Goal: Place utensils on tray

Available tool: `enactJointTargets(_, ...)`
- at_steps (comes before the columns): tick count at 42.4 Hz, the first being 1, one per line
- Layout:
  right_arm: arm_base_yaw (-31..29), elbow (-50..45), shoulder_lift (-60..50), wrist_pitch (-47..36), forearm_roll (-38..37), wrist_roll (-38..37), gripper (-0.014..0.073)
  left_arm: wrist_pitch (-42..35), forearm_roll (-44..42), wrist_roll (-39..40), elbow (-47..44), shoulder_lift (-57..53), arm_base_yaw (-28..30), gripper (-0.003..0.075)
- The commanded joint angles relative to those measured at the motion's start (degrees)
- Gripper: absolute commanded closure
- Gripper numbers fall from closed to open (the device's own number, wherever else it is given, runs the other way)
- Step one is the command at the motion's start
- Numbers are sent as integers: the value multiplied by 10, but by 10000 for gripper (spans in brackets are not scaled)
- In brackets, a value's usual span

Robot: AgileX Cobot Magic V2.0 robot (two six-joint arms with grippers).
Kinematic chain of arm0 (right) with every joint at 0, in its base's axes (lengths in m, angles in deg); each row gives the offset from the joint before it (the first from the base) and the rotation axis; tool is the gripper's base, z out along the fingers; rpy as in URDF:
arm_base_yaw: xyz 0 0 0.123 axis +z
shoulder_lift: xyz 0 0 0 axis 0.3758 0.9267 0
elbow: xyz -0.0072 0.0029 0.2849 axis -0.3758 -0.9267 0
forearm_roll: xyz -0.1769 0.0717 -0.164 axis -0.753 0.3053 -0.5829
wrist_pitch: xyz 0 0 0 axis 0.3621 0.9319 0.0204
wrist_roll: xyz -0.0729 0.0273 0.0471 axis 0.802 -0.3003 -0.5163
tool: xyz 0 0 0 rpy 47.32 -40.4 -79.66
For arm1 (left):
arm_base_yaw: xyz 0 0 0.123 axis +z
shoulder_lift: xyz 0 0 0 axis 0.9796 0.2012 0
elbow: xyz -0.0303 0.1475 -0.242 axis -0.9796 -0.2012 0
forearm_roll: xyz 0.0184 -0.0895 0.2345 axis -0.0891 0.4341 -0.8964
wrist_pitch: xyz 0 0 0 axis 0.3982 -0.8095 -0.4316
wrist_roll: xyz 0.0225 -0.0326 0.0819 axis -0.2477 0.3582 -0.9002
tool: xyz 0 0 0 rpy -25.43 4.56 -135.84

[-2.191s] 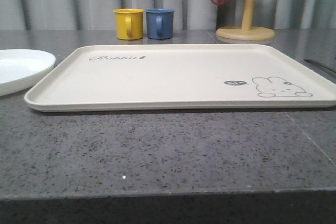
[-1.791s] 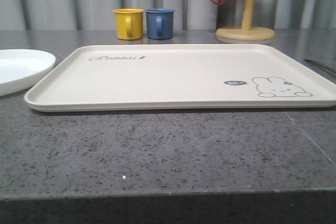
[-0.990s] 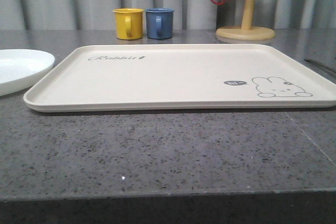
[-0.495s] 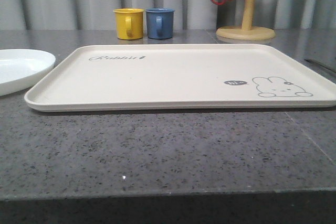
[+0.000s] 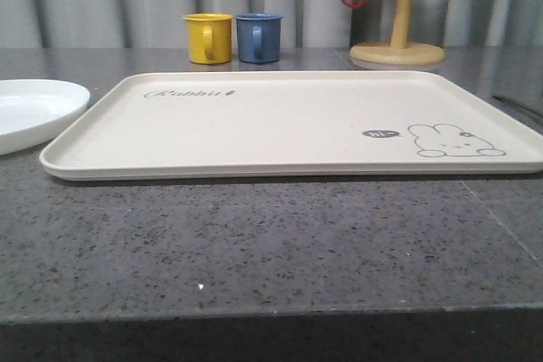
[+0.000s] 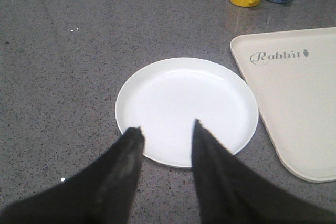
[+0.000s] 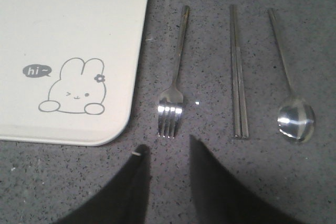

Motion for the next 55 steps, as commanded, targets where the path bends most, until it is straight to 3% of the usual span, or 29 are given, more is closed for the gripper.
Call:
enactJointTargets(1, -2, 19, 5, -31, -8, 7, 134, -42, 3, 1, 17, 21, -1, 233)
enactJointTargets(5, -2, 19, 5, -29, -12, 3, 67, -24, -10, 1, 22, 40, -1, 177)
enactJointTargets(12, -2, 19, 5, -28, -12, 3, 67, 66, -41, 4, 67, 116, 10, 178)
enactJointTargets(19, -2, 19, 5, -28, -12, 3, 67, 95, -40, 5, 119, 217, 27, 178)
enactJointTargets(29, -2, 19, 5, -28, -12, 3, 67, 91, -25, 5, 167, 353, 94, 178)
enactJointTargets(41, -2, 19, 5, -28, -12, 3, 67, 56, 98, -85, 215, 479, 132, 183)
enactJointTargets(55, -2, 19, 5, -28, -12, 3, 67, -1, 125, -92, 226, 568, 131, 314)
